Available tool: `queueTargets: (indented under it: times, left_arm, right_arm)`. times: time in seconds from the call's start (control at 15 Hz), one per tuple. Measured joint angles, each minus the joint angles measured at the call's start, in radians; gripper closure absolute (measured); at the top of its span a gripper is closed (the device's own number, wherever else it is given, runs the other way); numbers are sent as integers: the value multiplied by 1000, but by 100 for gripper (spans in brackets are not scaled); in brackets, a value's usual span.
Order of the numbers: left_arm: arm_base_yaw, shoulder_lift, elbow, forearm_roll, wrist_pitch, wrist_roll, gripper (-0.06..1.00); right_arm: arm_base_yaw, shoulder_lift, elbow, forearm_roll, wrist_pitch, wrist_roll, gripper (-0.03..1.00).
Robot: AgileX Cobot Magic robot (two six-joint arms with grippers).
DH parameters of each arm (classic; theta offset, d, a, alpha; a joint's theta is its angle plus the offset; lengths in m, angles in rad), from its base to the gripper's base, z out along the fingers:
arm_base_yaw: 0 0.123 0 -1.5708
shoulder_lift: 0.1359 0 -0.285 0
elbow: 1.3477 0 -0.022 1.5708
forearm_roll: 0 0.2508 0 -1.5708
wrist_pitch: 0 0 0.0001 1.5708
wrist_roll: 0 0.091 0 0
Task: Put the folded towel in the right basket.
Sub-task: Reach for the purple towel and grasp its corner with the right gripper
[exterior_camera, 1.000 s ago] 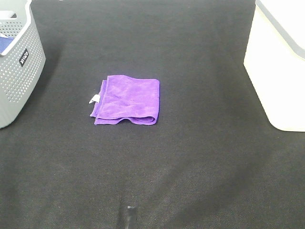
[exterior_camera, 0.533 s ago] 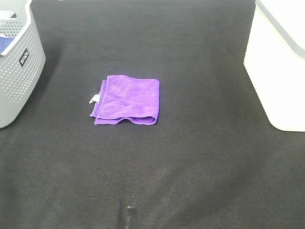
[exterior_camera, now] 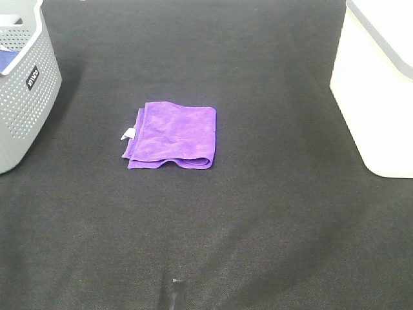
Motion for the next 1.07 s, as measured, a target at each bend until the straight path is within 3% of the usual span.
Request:
queueTargets:
  times: [0.6, 0.73, 0.8, 0.87, 1.07]
  left_arm:
    - [0, 0, 0, 0, 0, 0, -4]
    - [0, 0, 0, 0, 0, 0, -4]
    - [0, 0, 0, 0, 0, 0, -4]
    - [0, 0, 0, 0, 0, 0, -4]
    - [0, 0, 0, 0, 0, 0, -4]
  right_arm:
    - [0, 12, 0, 0, 0, 0, -1]
    - [0, 160, -59, 6, 8, -7, -1]
    - [0, 307, -158, 30, 36, -7, -1]
    - [0, 550, -365, 94, 96, -7, -1]
    - [0, 922, -728, 175, 97, -8, -1]
